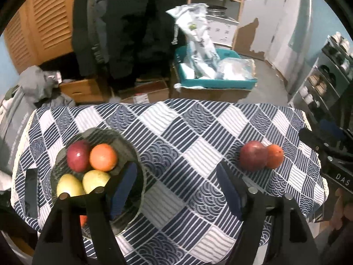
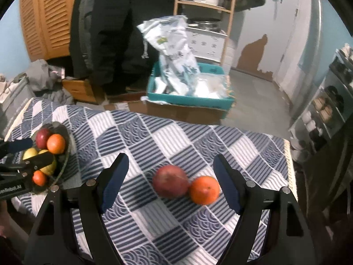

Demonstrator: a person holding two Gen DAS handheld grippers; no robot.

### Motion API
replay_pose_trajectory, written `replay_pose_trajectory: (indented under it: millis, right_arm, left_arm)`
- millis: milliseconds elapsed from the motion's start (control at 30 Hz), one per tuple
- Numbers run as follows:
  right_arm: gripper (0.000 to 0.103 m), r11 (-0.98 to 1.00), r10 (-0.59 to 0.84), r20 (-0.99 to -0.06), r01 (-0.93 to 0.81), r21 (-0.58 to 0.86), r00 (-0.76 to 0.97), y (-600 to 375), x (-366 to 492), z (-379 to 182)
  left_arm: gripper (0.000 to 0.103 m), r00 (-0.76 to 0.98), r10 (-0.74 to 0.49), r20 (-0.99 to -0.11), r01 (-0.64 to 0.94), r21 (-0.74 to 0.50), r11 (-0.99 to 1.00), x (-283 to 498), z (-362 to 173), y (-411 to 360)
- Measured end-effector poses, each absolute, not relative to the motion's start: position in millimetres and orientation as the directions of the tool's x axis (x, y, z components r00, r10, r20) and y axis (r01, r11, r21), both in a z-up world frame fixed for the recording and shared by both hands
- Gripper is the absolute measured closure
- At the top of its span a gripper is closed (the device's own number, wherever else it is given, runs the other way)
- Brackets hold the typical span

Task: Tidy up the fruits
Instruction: 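Withdraw both grippers from the bowl toward the red apple and orange, then lower the left gripper around the red apple while the right approaches the orange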

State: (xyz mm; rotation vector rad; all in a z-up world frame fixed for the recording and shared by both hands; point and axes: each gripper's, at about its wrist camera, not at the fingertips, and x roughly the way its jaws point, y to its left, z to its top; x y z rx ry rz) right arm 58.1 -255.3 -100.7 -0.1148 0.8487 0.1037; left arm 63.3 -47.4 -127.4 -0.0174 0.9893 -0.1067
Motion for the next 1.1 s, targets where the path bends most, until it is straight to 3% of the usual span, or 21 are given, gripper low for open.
replay_pose_trajectory:
  millis: [600,1100]
  right_arm:
    - [0.023,0.999,-0.041,-0.784,0.003,-0.050,0.620,-339,45,-124]
    - [0.023,0.997,-0.066,-0.843,0.061,-0.039,0.533,-367,54,-168]
  left_arm:
    - [0.024,0.496,-0.152,-0.855,0.204,-0.056,0.977,74,-144,-118]
    - [0.019,0.424,-0.174,-0.889,0.276,-0.056,0.959,92,-191,-165]
